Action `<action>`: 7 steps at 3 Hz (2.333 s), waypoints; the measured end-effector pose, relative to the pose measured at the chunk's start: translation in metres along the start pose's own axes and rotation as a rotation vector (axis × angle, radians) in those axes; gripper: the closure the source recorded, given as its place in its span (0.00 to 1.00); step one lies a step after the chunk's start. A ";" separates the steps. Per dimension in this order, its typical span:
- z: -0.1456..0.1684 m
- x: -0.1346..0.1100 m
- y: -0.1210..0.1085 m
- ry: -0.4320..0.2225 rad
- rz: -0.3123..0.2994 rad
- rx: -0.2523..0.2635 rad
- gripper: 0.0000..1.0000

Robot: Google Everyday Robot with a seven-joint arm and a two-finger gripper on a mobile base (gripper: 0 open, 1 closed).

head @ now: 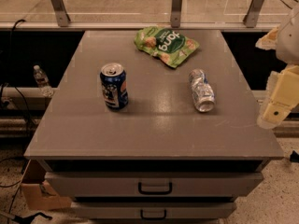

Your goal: Place redbull can upright

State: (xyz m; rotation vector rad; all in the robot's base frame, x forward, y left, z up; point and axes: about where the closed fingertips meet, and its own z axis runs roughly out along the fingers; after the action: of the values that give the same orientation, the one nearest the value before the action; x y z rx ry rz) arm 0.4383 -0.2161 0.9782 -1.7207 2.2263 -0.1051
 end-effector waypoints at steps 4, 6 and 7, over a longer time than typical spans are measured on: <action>0.054 -0.020 -0.080 0.259 0.306 0.038 0.00; 0.084 -0.045 -0.122 0.388 0.488 0.174 0.00; 0.085 -0.045 -0.122 0.381 0.489 0.174 0.00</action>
Offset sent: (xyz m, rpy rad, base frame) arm 0.0806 0.0023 -0.0033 0.0421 0.1064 -0.4367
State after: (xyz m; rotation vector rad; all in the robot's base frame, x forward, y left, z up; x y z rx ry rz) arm 0.5870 -0.1943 0.9386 -1.0953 2.7478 -0.5293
